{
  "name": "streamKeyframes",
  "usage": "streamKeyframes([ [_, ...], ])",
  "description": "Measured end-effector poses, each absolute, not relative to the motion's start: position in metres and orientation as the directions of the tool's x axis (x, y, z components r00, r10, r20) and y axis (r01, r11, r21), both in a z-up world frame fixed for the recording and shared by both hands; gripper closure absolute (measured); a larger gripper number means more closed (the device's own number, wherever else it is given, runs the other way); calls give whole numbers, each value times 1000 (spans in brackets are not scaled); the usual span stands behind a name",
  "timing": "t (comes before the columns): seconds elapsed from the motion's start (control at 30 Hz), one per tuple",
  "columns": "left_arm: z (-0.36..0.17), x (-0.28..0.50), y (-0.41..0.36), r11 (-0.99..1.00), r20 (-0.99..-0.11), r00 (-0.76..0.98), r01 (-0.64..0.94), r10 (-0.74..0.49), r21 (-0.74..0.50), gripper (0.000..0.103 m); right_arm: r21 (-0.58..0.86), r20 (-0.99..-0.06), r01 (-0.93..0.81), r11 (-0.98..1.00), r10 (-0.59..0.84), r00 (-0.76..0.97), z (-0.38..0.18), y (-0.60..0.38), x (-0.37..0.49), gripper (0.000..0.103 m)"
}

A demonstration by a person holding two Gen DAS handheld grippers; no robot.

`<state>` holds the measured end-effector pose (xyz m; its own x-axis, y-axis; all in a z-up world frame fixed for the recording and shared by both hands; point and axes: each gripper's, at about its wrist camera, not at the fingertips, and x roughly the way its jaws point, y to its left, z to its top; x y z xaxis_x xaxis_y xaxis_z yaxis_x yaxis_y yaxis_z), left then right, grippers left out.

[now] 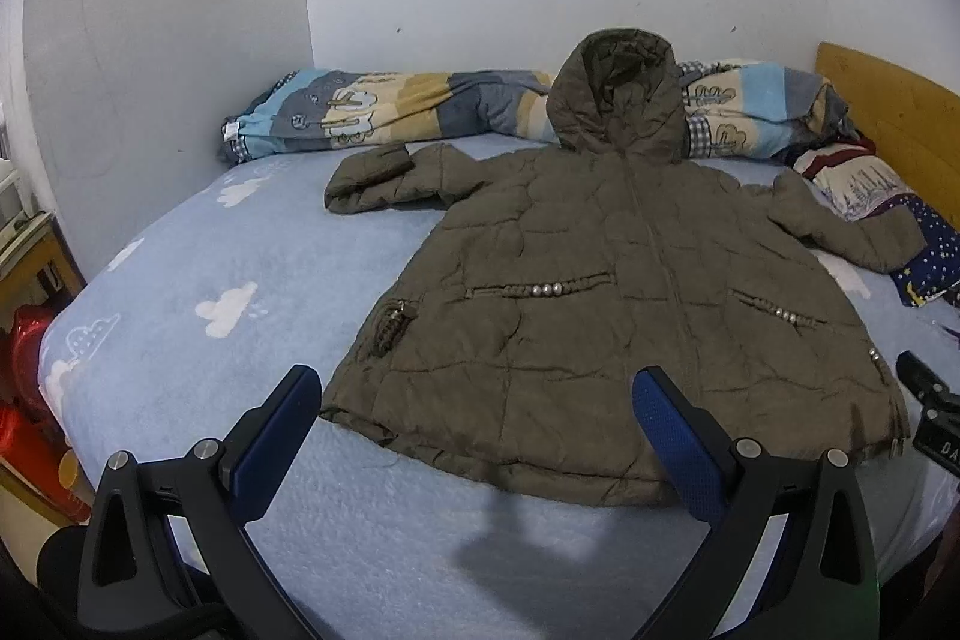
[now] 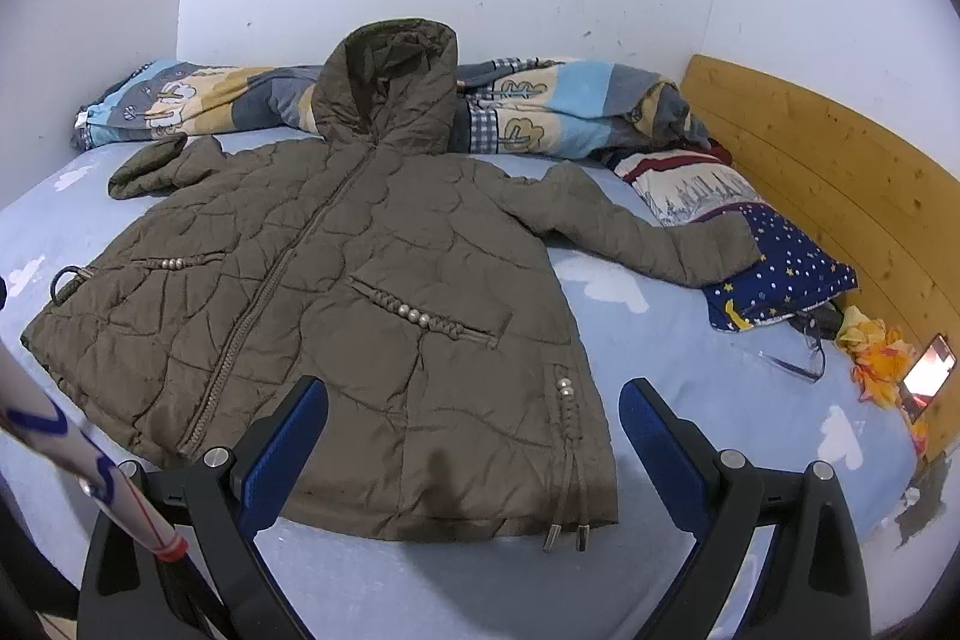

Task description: Fold large clothes

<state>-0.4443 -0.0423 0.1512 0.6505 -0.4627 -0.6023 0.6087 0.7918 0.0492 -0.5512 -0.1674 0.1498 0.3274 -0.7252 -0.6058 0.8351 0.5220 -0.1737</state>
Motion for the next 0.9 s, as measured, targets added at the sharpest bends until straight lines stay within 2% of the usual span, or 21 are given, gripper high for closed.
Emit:
streamKeyframes([
  [0.57,130,-399,-39,823,-668,625,567,-405,32,0,-172,-651,850,498,-705,281,140,-184,-557,3],
  [0.63,126,-377,-29,844,-685,620,536,-383,13,0,-102,-676,852,514,-664,320,138,-192,-563,3],
  [0.73,112,-327,-5,891,-750,566,449,-342,-67,0,93,-718,871,482,-574,394,132,-218,-587,3],
  [0.8,102,-301,15,908,-770,533,396,-351,-140,0,242,-747,879,410,-500,439,120,-242,-611,3],
  [0.9,84,-275,33,915,-804,469,338,-367,-221,0,380,-768,876,296,-427,477,99,-266,-636,4],
])
